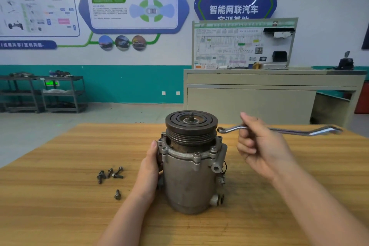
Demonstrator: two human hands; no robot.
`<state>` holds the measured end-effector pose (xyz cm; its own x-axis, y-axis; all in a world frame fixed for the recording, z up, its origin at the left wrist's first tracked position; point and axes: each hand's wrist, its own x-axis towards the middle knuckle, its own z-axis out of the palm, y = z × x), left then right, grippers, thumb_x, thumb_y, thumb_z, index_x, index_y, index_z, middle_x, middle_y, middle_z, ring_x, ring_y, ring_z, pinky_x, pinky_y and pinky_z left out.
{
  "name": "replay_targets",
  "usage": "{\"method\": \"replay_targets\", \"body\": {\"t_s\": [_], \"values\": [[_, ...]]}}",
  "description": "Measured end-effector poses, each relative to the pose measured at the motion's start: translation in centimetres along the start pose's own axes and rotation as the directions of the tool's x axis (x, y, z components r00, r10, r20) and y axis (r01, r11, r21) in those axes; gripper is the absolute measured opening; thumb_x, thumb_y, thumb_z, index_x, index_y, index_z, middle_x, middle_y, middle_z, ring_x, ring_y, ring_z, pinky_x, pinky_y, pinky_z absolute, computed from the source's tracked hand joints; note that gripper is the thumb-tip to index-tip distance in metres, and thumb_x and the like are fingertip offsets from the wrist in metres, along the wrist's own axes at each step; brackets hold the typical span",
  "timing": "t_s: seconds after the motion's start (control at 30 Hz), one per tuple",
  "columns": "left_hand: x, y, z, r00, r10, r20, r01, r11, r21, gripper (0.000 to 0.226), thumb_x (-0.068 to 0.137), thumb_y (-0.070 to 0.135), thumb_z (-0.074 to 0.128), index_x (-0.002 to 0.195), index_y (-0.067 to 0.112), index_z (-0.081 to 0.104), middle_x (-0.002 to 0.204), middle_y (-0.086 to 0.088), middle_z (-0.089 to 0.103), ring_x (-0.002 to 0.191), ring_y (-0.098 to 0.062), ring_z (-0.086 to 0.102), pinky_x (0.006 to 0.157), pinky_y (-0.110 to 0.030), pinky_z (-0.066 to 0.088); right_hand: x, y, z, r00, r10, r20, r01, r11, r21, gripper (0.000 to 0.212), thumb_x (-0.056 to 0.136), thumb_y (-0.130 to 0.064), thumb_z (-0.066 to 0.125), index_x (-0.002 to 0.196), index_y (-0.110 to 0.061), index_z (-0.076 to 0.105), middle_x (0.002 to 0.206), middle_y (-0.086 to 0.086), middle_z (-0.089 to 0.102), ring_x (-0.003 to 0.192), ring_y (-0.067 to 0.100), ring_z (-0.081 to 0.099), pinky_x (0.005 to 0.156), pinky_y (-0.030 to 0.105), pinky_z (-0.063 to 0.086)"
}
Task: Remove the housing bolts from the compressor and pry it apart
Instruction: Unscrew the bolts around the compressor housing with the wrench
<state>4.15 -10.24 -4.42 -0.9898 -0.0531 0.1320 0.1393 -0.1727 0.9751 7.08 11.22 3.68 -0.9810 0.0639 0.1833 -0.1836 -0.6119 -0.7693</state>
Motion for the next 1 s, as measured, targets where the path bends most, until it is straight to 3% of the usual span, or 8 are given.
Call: {"method": "replay_targets", "body": {"t_s": [0.17,0.43,0.63,0.73,0.77,0.8,0.83,1.0], "values": [[0.2,-0.2,0.0,1.0,-0.004,-0.013,0.004,1.0,-0.026,0.081,0.066,0.075,0.039,0.119,0.021,0.068,0.114,-0.004,0.071,0.116,-0.024,0.061,0.107,-0.049,0.041,-2.2,1.3,0.9,0.957,-0.287,-0.042,0.26,0.912,-0.319,0.043,0.077,-0.036,0.069,0.05,-0.022,0.039,0.04,0.005,0.051,0.027,0.013,0.04,0.032,0.014,0.026],[0.5,-0.5,-0.3,1.0,-0.003,0.023,0.004,0.999,-0.042,0.079,0.066,0.078,0.04,0.117,0.025,0.07,0.116,0.0,0.071,0.117,-0.023,0.06,0.107,-0.05,0.041,-4.2,2.3,2.0,0.831,-0.529,0.171,0.491,0.553,-0.673,0.045,0.092,-0.025,0.064,0.053,-0.019,0.041,0.046,0.006,0.055,0.032,0.012,0.047,0.037,0.017,0.033],[0.7,-0.7,-0.3,0.998,0.006,0.06,-0.002,0.998,-0.067,0.072,0.073,0.075,0.04,0.116,0.025,0.07,0.117,-0.003,0.071,0.117,-0.023,0.061,0.106,-0.051,0.042,-6.2,3.0,4.0,0.606,-0.624,0.494,0.573,-0.089,-0.815,0.051,0.093,-0.041,0.058,0.056,-0.034,0.023,0.045,-0.008,0.035,0.045,0.004,0.04,0.039,0.011,0.027],[0.6,-0.8,-0.3,0.997,0.031,0.069,-0.027,0.998,-0.053,0.071,0.071,0.077,0.039,0.11,0.027,0.072,0.104,-0.006,0.074,0.1,-0.017,0.069,0.102,-0.047,0.045,-7.1,3.1,3.9,0.672,-0.613,0.416,0.524,-0.004,-0.852,0.042,0.087,-0.059,0.045,0.056,-0.032,0.035,0.05,-0.009,0.048,0.046,0.0,0.046,0.039,0.007,0.031],[0.6,-0.8,-0.3,0.998,0.033,0.062,-0.03,0.999,-0.039,0.072,0.069,0.079,0.039,0.107,0.027,0.073,0.095,-0.008,0.075,0.089,-0.013,0.071,0.092,-0.032,0.038,-7.3,3.2,3.6,0.694,-0.604,0.392,0.519,0.043,-0.854,0.039,0.086,-0.061,0.043,0.059,-0.033,0.04,0.052,-0.011,0.05,0.046,0.001,0.046,0.04,0.01,0.032],[0.6,-0.9,-0.4,0.998,0.026,0.058,-0.025,0.999,-0.023,0.073,0.068,0.081,0.038,0.105,0.028,0.074,0.094,-0.009,0.074,0.088,-0.012,0.07,0.092,-0.063,0.028,-7.5,3.1,3.1,0.709,-0.602,0.368,0.518,0.089,-0.851,0.038,0.087,-0.061,0.042,0.06,-0.033,0.043,0.051,-0.011,0.05,0.045,0.002,0.046,0.04,0.011,0.032],[0.7,-1.0,-0.4,0.998,0.016,0.059,-0.015,1.0,-0.013,0.073,0.069,0.083,0.039,0.105,0.03,0.073,0.096,-0.007,0.075,0.089,-0.012,0.07,0.086,-0.052,0.05,-7.6,3.1,2.7,0.728,-0.598,0.334,0.515,0.158,-0.842,0.041,0.089,-0.06,0.044,0.061,-0.031,0.046,0.052,-0.009,0.051,0.045,0.003,0.047,0.04,0.011,0.033],[0.6,-0.9,-0.4,0.998,0.007,0.062,-0.007,1.0,-0.004,0.069,0.07,0.087,0.039,0.108,0.039,0.071,0.11,0.004,0.073,0.11,-0.017,0.065,0.092,-0.044,0.053,-6.8,2.8,0.4,0.924,-0.381,0.02,0.332,0.777,-0.535,0.031,0.091,-0.027,0.056,0.061,-0.018,0.063,0.051,0.006,0.057,0.041,0.015,0.053,0.037,0.02,0.04]]}}
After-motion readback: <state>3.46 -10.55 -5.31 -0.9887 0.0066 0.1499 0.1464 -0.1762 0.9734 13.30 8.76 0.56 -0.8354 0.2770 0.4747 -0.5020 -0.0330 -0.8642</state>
